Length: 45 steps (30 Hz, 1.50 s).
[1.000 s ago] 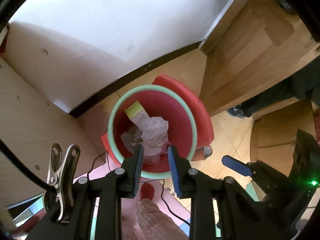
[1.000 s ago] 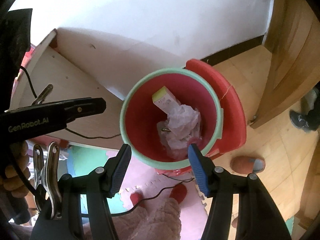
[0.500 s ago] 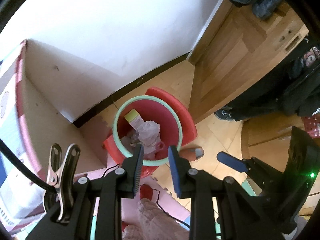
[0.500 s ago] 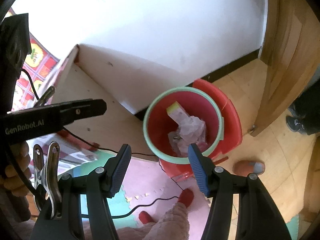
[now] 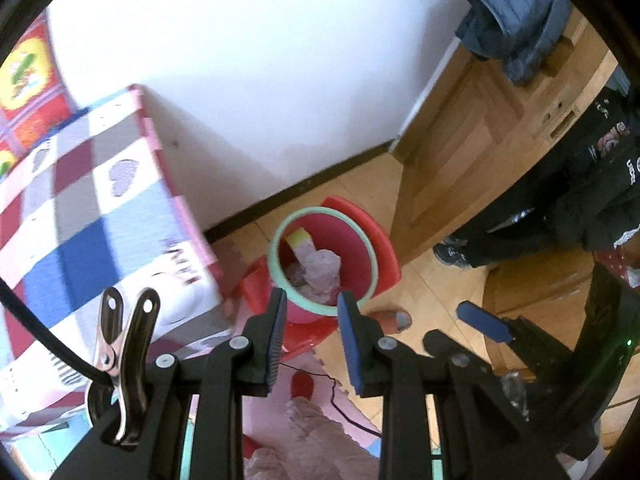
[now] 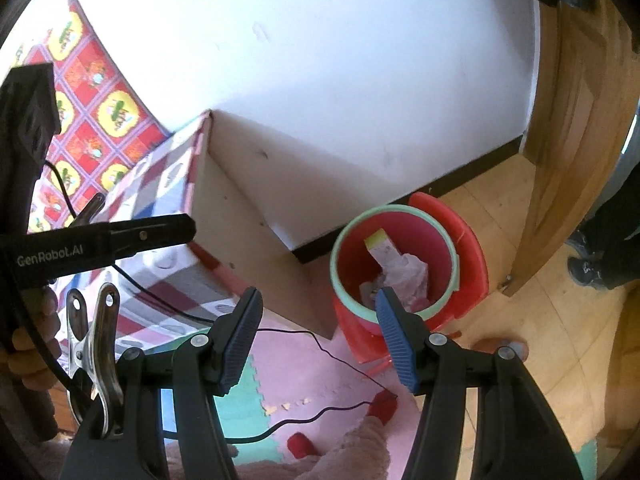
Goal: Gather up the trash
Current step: 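Raise both open tools and turn them back toward the bed, then move the right tool toward the white plastic tray while the left tool approaches the silver tube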
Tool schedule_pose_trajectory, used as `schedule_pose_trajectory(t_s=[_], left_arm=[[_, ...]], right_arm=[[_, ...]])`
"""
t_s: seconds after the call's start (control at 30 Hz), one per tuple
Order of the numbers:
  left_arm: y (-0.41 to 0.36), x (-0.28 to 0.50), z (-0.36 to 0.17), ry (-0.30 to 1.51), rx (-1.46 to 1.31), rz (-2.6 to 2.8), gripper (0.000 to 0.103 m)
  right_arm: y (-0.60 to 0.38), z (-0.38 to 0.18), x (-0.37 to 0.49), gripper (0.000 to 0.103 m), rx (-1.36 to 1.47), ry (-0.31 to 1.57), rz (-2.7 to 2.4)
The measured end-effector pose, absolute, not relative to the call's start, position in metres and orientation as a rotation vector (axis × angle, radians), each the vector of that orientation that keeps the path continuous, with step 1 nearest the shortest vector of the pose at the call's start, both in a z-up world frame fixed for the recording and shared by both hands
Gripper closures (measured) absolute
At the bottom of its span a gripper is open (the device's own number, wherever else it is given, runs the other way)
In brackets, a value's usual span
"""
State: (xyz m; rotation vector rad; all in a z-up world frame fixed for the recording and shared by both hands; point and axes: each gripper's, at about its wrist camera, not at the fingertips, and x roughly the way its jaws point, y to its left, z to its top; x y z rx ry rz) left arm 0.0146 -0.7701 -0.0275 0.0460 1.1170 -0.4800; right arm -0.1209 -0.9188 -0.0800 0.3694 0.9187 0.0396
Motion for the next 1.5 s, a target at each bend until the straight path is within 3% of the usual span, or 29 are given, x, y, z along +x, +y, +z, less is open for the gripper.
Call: schedule_pose_trajectory(t_s=[0.43, 1.0, 1.5], left_arm=[[-0.614, -0.026, 0.014, 1.042, -0.049, -0.275, 0.076], [-0.386, -0.065, 0.029, 0.967, -0.253, 0.124, 0.076], [-0.22, -0.022, 0.029, 0.937, -0.379, 0.381, 0.076]], right_arm=[[-0.809, -0.022, -0.117, 0.043, 0.295, 0.893, 0.194], [-0.601, -0.004, -0.077, 0.043, 0.143, 0.936, 0.522], [-0.463, -0.009, 0.021, 0.043, 0.05, 0.948, 0.699]])
